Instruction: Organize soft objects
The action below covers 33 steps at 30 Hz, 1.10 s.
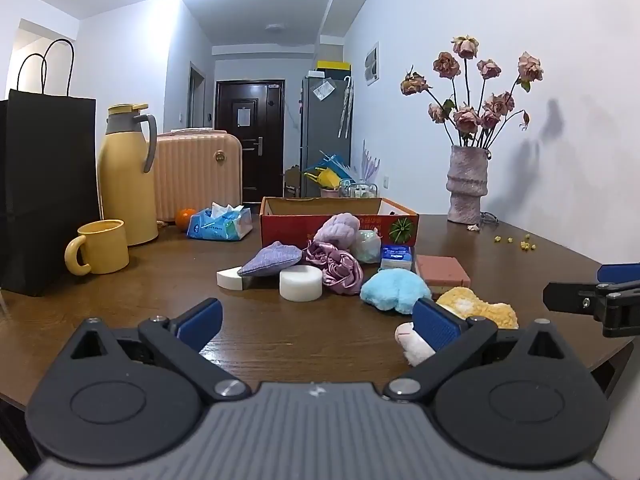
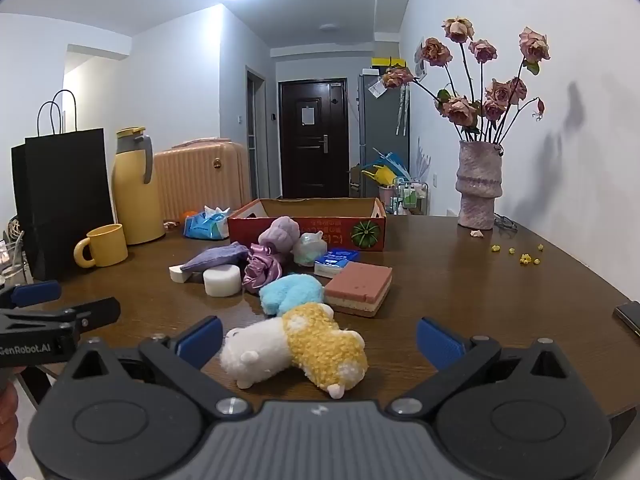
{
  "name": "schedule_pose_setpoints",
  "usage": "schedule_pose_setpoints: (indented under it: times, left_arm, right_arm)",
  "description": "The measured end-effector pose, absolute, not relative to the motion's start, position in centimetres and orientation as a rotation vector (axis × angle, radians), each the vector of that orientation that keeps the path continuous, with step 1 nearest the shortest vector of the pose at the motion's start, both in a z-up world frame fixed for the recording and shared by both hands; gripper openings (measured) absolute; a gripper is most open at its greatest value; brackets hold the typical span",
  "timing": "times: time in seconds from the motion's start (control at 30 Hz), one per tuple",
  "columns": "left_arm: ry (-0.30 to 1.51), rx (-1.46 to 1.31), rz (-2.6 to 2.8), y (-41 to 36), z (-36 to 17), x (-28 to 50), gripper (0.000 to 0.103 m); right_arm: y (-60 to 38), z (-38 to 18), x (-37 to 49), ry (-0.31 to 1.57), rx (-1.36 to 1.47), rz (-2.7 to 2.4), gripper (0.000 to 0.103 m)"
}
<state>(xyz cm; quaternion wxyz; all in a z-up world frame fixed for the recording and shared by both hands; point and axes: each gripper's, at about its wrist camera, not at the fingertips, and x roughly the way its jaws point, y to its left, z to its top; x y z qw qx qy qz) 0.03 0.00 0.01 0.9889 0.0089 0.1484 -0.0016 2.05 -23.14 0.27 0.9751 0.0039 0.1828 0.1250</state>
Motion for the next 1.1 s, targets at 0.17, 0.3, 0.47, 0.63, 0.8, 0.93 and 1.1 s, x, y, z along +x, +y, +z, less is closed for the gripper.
schedule_pose_setpoints:
  times: [0.17,0.3,0.47,0.63,0.8,0.93,1.1]
  left_arm:
    - [0.316,0.009,-0.012,-0.3,0.0,0.4,0.103]
    - [0.294,-0.006,-0.012,0.0,0.5,0.4,0.103]
    - [0.276,-0.018,-0.015,0.2,0.3,-0.3,0.103]
    - [0.275,-0.019,-0.014,0.1,0.2,-0.3,0.103]
    - [0.274,-0.019,-0.015,0.2,0.2,-0.3,0.103]
    - [0.274,-0.019,-0.015,0.2,0.2,-0.4,0.103]
    - [0.273,-0.019,-0.015,0.2,0.1,-0.4,0.103]
  right_arm:
    - [-23.1,0.5,1.8,0.366,0.001,0.255,0.103]
    - [-22.7,0.6,1.3,0.357,-0.012,0.251,0.103]
    - [-22.8,0.1,1.7,0.363,-0.013,0.251,0.103]
    - [-22.8,0.2,1.7,0.362,-0.012,0.252,0.103]
    - [-22.9,0.2,1.7,0.362,-0.013,0.251,0.103]
    - [-22.9,0.2,1.7,0.361,-0.014,0.251,0.103]
    - [-22.9,0.2,1.7,0.361,-0.014,0.251,0.103]
